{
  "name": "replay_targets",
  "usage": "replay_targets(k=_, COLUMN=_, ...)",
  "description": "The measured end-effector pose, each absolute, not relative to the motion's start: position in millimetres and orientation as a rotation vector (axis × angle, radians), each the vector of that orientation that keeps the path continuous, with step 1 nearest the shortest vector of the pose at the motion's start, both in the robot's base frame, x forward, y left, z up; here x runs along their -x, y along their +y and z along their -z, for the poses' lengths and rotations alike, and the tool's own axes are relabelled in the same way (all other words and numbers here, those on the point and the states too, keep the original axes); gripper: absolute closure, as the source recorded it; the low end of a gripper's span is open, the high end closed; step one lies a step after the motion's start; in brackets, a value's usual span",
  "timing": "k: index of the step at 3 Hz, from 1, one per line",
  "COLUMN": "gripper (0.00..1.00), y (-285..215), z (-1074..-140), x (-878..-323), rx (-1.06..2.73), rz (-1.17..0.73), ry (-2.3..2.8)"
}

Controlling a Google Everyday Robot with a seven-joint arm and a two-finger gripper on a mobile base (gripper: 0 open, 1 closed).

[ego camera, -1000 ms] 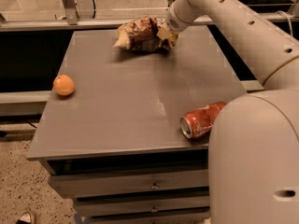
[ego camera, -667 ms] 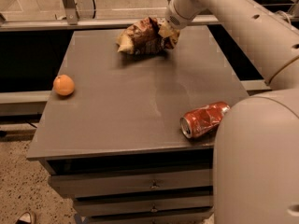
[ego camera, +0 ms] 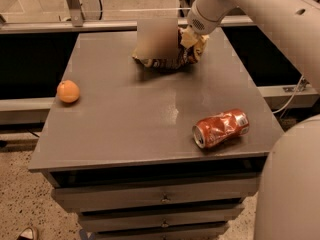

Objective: Move brown chip bag near coke can

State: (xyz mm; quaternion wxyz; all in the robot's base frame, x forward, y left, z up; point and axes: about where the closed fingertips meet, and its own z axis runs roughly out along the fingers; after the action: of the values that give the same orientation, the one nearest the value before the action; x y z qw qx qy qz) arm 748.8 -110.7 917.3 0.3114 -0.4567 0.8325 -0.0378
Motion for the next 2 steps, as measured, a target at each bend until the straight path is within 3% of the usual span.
replay_targets(k=2, gripper=1.00, y=-166.9, z=-908.9, x=-690.9, rx=1.059, rz=0.164, ry=2.363)
